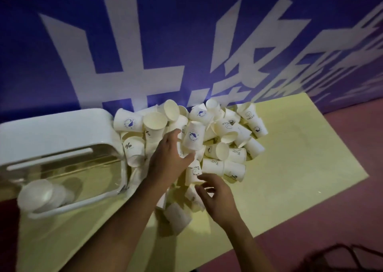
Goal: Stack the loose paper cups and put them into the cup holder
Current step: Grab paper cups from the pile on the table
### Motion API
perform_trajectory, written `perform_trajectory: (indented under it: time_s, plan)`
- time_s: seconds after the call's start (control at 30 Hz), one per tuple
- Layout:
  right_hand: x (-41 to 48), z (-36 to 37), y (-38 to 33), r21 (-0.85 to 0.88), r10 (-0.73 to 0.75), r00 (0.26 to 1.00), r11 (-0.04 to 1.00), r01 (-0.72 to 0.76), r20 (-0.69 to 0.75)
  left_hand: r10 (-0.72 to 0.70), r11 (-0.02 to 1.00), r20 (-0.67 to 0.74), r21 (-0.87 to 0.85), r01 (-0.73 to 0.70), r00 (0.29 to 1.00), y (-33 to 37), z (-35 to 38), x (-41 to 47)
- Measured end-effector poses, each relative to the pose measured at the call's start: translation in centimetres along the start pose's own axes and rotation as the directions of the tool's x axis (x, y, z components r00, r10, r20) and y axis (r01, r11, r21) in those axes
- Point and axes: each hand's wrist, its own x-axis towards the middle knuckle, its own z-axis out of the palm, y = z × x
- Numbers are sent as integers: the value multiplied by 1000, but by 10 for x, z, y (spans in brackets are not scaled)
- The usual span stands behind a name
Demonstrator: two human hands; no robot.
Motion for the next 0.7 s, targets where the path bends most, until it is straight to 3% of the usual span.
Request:
perform_trajectory:
  time_s: [0.1, 0.2, 0.3, 0.47, 0.57, 0.7]
  plan:
    - [9, -34, 23, -4, 22, 999, 1000, -22, -24, -86, 986, -29, 141, 89, 996, 17, 33, 29]
    - [21, -62, 45, 20, 37, 999, 999, -36, -26, -91, 927, -130, 352, 132, 987, 21, 59, 41]
    - [35, -83, 62, 41, 48, 998, 998, -47, -27, -84, 888, -201, 429, 164, 976, 19, 74, 42]
    - [73, -105, 81, 12, 79, 995, 997, -78, -60, -81, 940, -235, 305, 153, 969, 25, 74, 36]
    - [108, -117, 78, -15, 87, 982, 996, -91, -169, -31, 979, -265, 188, 83, 964, 35, 68, 30]
    - [160, -122, 60, -241, 73, 973, 962, -127, -220, 3, 995, -283, 95, 25, 959, 47, 62, 25]
